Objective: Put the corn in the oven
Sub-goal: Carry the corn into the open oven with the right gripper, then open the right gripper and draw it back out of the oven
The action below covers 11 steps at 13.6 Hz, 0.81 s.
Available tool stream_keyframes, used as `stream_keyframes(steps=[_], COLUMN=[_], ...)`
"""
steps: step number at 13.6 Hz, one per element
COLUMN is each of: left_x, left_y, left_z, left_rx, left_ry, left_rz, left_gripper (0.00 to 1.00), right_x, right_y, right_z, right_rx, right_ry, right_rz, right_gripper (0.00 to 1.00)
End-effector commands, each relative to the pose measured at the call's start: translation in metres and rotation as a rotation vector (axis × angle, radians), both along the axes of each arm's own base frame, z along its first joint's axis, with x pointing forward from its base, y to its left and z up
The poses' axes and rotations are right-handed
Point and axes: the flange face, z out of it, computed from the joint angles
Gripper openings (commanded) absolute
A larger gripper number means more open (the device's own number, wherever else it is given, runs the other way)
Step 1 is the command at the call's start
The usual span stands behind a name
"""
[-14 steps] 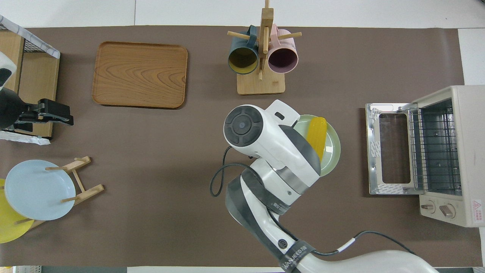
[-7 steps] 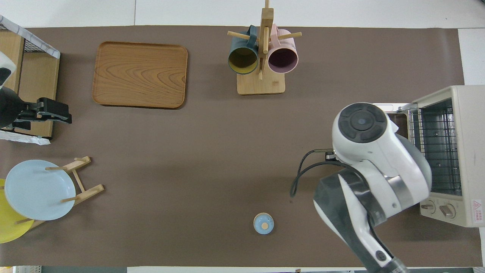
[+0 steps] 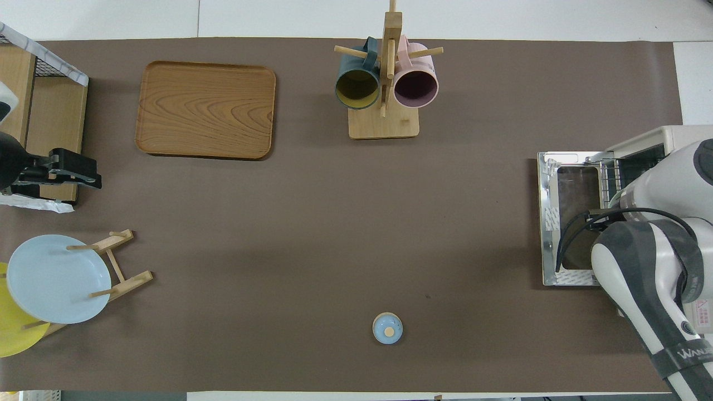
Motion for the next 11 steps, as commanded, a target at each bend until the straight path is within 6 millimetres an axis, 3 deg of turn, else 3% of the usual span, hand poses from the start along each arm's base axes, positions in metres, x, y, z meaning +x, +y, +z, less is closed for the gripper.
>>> stream_keyframes(steps=[1, 6, 8, 11], left_x=[-0.002, -0.001, -0.001, 0.001], left_y=[0.003, 0.001, 0.001, -0.003], left_z=[0.003, 0.005, 0.006, 0.007], left_rx=[0.021, 0.02, 0.019, 0.018], left_ry=[0.027, 0.013, 0.008, -0.012], left_rz=[-0.009, -0.015, -0.015, -0.018], left_gripper=[1.0, 1.0, 1.0, 1.0], right_x=[-0.011, -0.009, -0.008, -0.006], right_y=[-0.002, -0.023, -0.025, -0.02], right_z=[-0.006, -0.011, -0.012, -0.011], right_rx=[0.002, 0.018, 0.038, 0.05], right_ry=[-0.045, -0.075, -0.084, -0.088], right_rz=[0.056, 0.077, 0.051, 0.046], right_gripper=[0.0, 0.0, 0.23, 0.34])
